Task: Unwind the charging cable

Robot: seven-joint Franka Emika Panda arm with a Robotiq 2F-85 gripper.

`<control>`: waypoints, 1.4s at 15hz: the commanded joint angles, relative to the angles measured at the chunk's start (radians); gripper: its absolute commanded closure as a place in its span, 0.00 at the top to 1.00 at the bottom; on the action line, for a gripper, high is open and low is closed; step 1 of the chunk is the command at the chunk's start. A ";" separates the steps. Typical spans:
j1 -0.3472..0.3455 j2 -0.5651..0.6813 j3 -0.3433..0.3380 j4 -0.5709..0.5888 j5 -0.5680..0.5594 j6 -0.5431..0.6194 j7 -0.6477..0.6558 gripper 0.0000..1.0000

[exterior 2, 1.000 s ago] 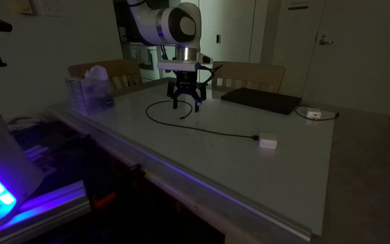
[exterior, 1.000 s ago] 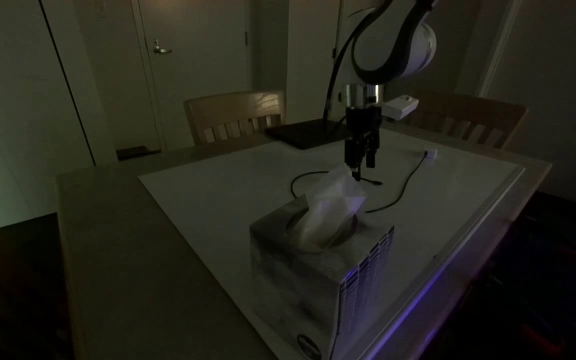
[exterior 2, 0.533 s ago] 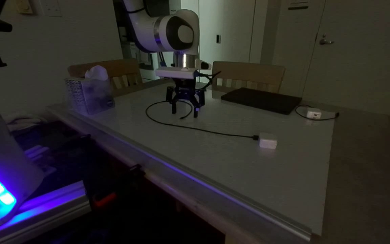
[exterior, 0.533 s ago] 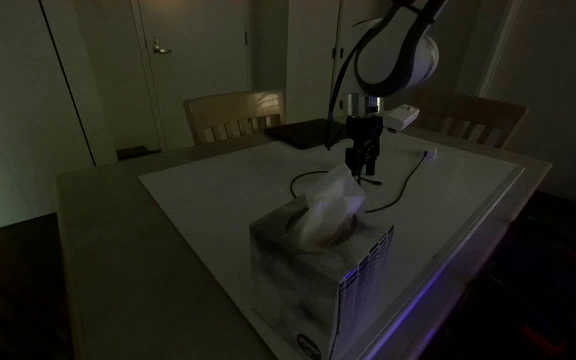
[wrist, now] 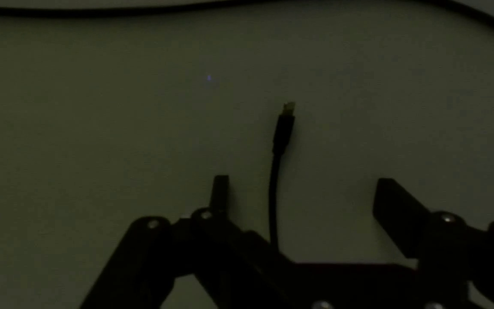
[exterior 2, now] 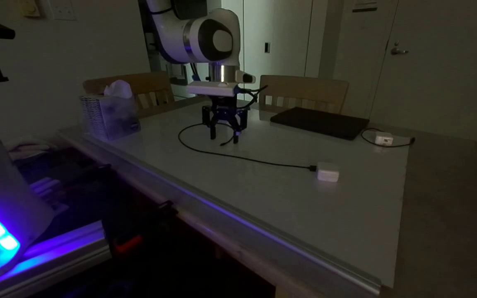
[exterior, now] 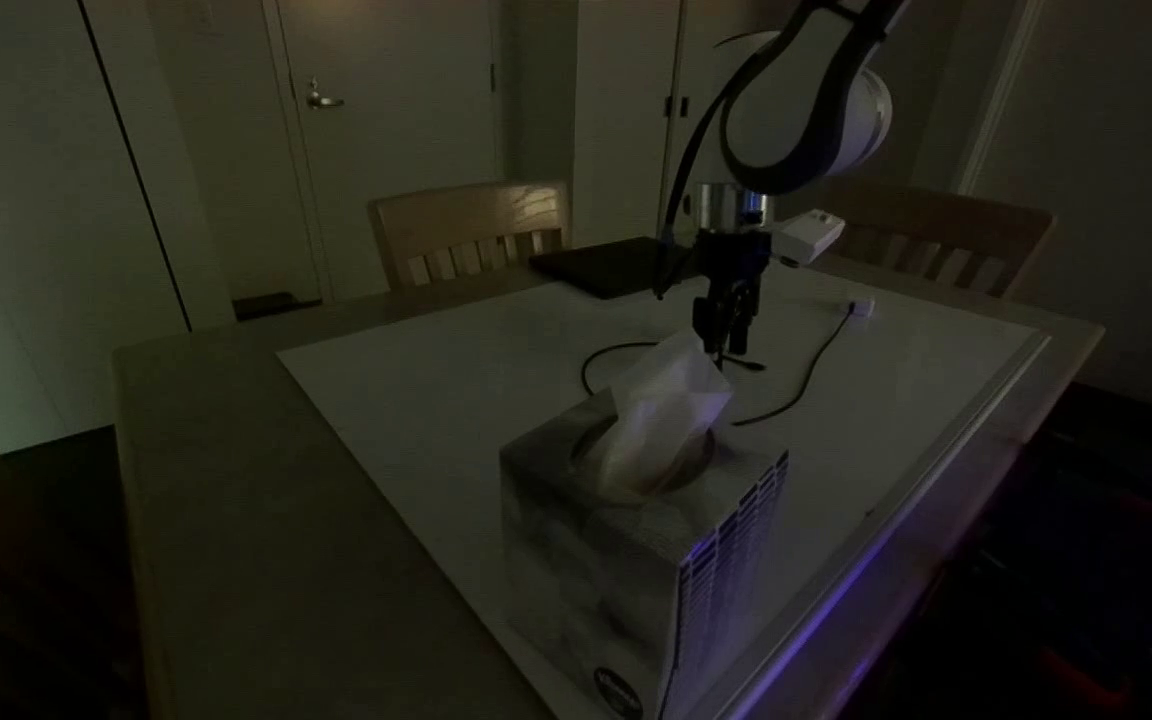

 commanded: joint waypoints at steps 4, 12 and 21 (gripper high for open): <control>0.005 -0.016 0.004 -0.061 -0.001 0.072 -0.001 0.31; 0.061 -0.020 -0.024 -0.026 -0.090 0.052 -0.004 0.00; 0.131 -0.024 -0.051 0.015 -0.333 0.022 -0.021 0.03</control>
